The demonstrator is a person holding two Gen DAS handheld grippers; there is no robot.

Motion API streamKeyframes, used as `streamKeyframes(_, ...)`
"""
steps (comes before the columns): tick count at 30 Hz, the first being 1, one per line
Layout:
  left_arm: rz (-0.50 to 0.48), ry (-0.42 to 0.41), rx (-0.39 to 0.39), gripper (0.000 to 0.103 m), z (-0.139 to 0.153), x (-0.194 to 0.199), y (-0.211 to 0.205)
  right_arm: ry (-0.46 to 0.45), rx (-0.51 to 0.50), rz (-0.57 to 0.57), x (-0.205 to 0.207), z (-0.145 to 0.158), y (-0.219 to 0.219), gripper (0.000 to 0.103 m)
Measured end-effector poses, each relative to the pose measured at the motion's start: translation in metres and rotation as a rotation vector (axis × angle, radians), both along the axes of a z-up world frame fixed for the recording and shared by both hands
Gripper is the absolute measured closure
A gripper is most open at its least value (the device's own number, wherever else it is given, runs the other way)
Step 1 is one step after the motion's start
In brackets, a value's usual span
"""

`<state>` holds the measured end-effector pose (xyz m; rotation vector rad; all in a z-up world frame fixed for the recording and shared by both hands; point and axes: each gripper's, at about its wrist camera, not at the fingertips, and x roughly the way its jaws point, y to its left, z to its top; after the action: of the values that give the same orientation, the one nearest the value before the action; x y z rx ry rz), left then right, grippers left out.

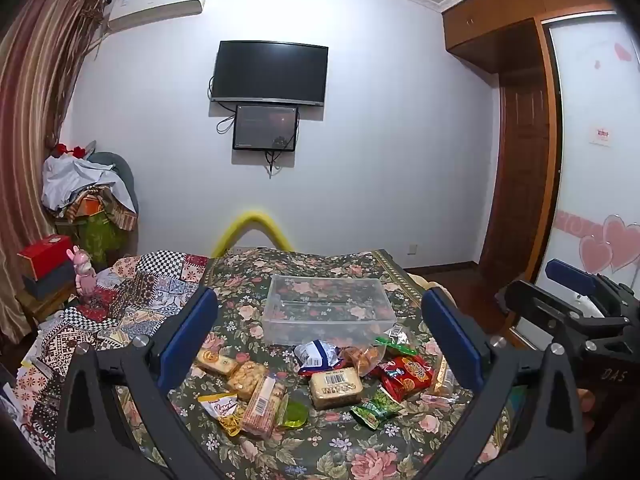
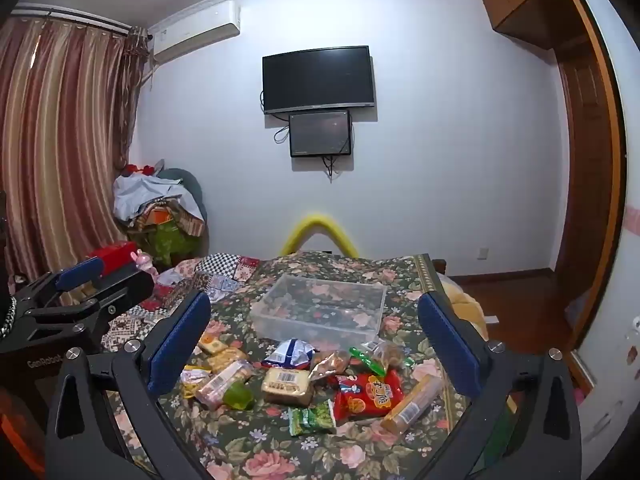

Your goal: Organize snacks

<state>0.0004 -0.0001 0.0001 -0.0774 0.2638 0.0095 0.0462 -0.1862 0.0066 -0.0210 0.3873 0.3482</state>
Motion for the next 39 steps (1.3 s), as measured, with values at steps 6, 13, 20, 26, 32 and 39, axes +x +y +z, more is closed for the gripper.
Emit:
streamKeyframes(6, 0.005, -0.016, 0.000, 0.000, 0.0011, -0.0039, 0.0006, -0.009, 0.000, 0.002, -0.0026, 0.0030, 0.0035, 0.000)
streamKeyframes(13, 0.004, -0.025, -0.007, 0.000, -0.0016, -0.0022, 0.0018, -0.022, 0.008, 0.007, -0.0049, 0.0035, 0.0018, 0.000)
streamKeyframes(20, -0.002, -0.028, -0.001, 0.000, 0.0002, -0.0039, -0.0001, -0.027, 0.007, 0.005, -0.0053, 0.0033, 0.0013, 0.000)
streamKeyframes(26, -0.001, -0.029, -0.002, 0.000, 0.0001, -0.0040, -0.0008, -0.030, 0.007, 0.008, -0.0051, 0.0043, 0.0022, 0.000)
streamKeyframes(32, -0.004, -0.027, -0.002, 0.000, -0.0013, -0.0046, -0.0012, -0.029, 0.010, 0.006, -0.0063, 0.0047, 0.0016, 0.000)
streamKeyframes(39, -0.005, -0.029, 0.002, 0.000, -0.0004, -0.0058, -0.0015, -0.027, 0.013, 0.005, -0.0057, 0.0058, -0.0002, 0.000)
